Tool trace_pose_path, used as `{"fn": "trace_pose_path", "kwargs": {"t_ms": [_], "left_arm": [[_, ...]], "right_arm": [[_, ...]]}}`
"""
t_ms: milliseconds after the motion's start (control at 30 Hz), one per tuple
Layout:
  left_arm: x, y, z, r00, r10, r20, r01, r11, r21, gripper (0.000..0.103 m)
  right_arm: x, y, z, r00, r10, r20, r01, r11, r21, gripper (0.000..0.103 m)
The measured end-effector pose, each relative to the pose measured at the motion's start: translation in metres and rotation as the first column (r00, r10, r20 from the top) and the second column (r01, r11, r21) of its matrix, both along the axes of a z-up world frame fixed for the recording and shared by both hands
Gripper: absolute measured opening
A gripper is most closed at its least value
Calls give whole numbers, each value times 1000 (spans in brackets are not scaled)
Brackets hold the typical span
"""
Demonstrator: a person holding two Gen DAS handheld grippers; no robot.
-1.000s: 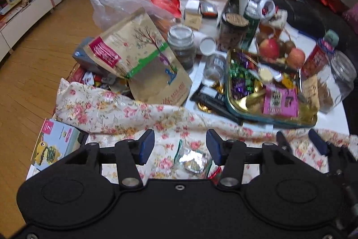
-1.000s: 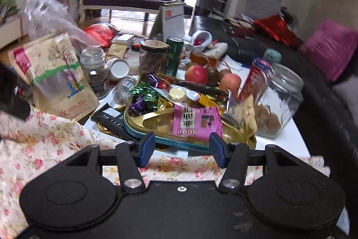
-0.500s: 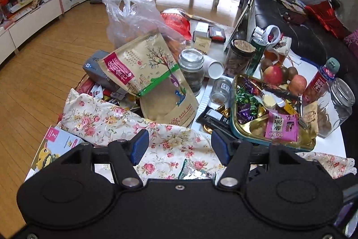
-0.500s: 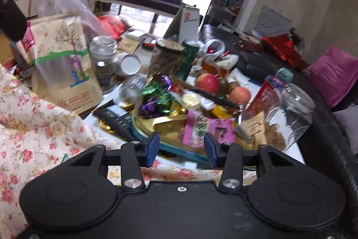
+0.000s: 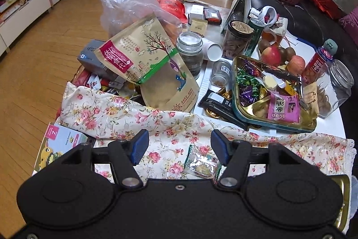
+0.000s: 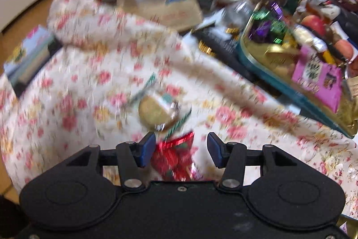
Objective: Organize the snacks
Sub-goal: 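Close the right tool on the red packet while the left tool reaches the wrapped cookie, then grasp the clear-wrapped round cookie with the left tool while the right tool lifts the red packet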
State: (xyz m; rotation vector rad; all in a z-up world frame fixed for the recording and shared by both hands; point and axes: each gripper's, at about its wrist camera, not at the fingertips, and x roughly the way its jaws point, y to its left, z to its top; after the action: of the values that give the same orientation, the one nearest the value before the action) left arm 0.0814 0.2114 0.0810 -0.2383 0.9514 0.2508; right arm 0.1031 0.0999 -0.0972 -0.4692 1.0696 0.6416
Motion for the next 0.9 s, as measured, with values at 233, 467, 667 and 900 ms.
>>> {"fn": "trace_pose_path", "kwargs": {"t_ms": [233,467,667,900], "left_arm": [[1,0,0,1000,-14,-11,14,999,-49,65],[2,-2,-3,999,-25,-29,23,998,-64,64],[4,-2,-5,998,-31,-45,27,996,-86,63],[6,-7,-8,997,-48,-59,44,997,-67,63]], "right_arm": [[-8,1,-19,999,18,29,-17,999,-39,52],[-2,-5,-23,999,-49,-16,49,999,9,56],[-2,-3,-26,994,-75,-84,77,997,21,67],[-19,1,-25,996,20,-93,-19,1000,9,67]]}}
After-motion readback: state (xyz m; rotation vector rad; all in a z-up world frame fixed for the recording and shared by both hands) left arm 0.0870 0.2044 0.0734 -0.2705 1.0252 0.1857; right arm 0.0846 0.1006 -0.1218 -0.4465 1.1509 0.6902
